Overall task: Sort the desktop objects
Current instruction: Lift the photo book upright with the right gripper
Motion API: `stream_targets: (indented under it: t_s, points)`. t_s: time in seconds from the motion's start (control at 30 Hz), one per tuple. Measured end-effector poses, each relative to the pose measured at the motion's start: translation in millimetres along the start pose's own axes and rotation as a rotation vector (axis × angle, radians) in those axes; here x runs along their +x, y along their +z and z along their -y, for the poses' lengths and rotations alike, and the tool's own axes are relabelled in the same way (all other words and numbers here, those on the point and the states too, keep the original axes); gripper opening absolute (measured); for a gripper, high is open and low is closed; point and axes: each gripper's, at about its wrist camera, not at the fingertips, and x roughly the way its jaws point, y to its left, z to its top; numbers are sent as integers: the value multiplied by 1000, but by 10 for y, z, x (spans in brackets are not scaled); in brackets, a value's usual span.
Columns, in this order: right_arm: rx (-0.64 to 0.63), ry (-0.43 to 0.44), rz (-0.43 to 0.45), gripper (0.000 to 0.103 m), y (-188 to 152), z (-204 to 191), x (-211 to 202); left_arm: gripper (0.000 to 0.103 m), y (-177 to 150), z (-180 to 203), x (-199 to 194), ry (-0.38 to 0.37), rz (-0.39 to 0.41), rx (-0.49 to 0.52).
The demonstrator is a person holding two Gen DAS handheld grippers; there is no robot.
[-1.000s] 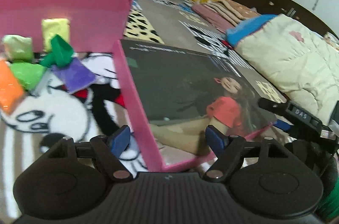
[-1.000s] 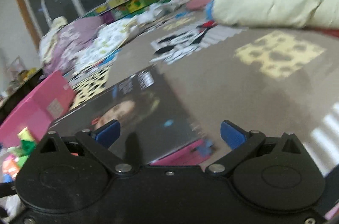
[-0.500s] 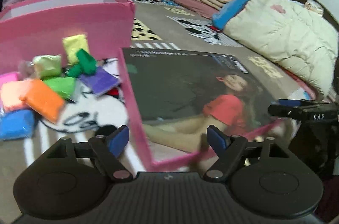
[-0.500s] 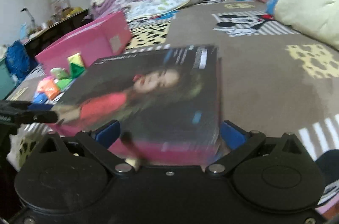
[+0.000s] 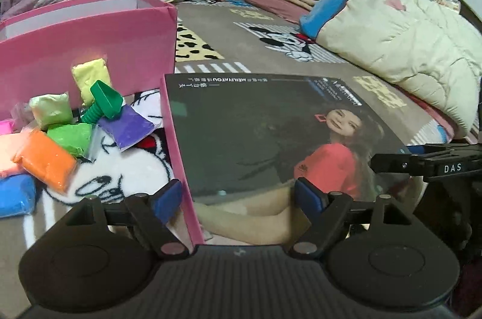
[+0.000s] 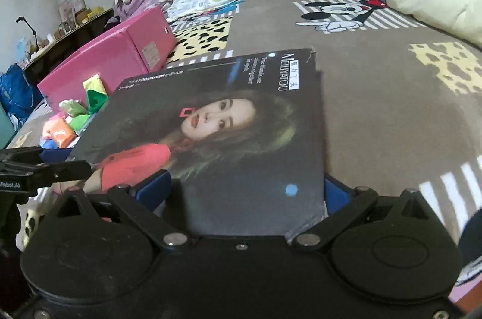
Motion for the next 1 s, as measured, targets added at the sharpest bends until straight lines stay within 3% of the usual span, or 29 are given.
stream_targets:
  t_s: [0.23, 0.47, 1.0]
  points:
    - [-46, -22, 38, 103, 64, -288, -350, 81, 54, 32, -367, 14, 43, 7]
    - [-128, -6, 72, 103, 234, -727, -534, 81, 103, -176, -810, 49, 91, -30]
    - [-248, 122, 66, 103, 723, -1850, -46, 81, 216, -1066, -1568, 229, 140, -96]
